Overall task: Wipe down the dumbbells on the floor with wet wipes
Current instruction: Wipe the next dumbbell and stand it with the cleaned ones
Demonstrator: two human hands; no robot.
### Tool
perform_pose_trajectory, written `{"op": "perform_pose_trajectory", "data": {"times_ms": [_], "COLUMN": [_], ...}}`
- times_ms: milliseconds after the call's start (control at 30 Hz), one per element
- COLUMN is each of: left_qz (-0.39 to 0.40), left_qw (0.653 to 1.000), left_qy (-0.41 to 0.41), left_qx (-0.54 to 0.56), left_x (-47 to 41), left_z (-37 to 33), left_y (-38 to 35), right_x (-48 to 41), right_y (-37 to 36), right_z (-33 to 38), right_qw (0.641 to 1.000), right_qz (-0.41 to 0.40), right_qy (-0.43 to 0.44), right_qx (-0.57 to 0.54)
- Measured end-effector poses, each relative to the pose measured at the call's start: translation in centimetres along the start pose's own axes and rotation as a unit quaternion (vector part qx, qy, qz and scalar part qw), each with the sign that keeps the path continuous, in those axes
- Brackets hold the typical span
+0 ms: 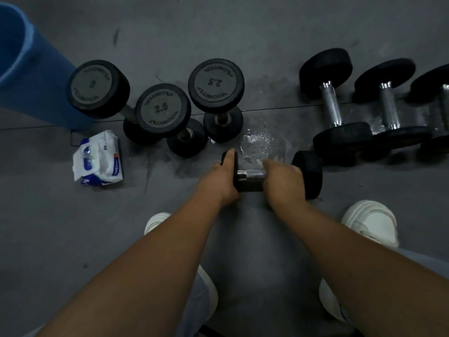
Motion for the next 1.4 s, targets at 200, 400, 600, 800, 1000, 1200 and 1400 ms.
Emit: {"op": "perform_pose_trajectory", "data": {"times_ms": [200, 400, 600, 800, 1000, 1200, 1400], "left_qz": [-0.008, -0.008, -0.005, -0.001, -0.059, -0.009, -0.036], "left_qw": [1.0, 1.0, 1.0, 1.0, 0.997, 1.0, 0.999], "left_qy": [0.0, -0.003, 0.001, -0.006, -0.014, 0.023, -0.013], "left_qx": [-0.003, 0.004, 0.003, -0.001, -0.04, -0.011, -0.015], "left_x": [0.3, 0.1, 0.0, 0.0, 0.0, -0.5, 0.5], "left_z": [-0.1, -0.1, -0.1, -0.1, -0.5, -0.3, -0.5], "left_y": [-0.1, -0.2, 0.1, 0.1, 0.5, 1.4, 1.6], "right_x": [-0.8, 1.2, 1.8, 1.6, -0.4, -1.7, -0.8], "right_y": [0.4, -0.2, -0.2, -0.6, -1.0, -1.7, -1.5], "right_z": [-0.4, 3.3, 2.8, 0.8, -0.3, 0.6, -0.3], "right_qw": [0.999, 0.99, 0.989, 0.997, 0.986, 0.944, 0.947], "right_qz": [0.005, 0.038, 0.029, -0.006, 0.073, 0.245, 0.258], "right_qy": [0.023, 0.128, 0.144, 0.067, 0.093, 0.142, 0.164], "right_qx": [0.045, 0.041, 0.029, 0.027, 0.118, 0.167, 0.094]}}
Point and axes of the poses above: each hand's wrist, its own x-axis away from the middle knuckle, its own y-axis out of the back of the hand, z = x × y, the point moved 6 cm from there along -x, towards the middle knuckle, and after that the axes turned 13 degrees about -y, right-handed, at the moved point
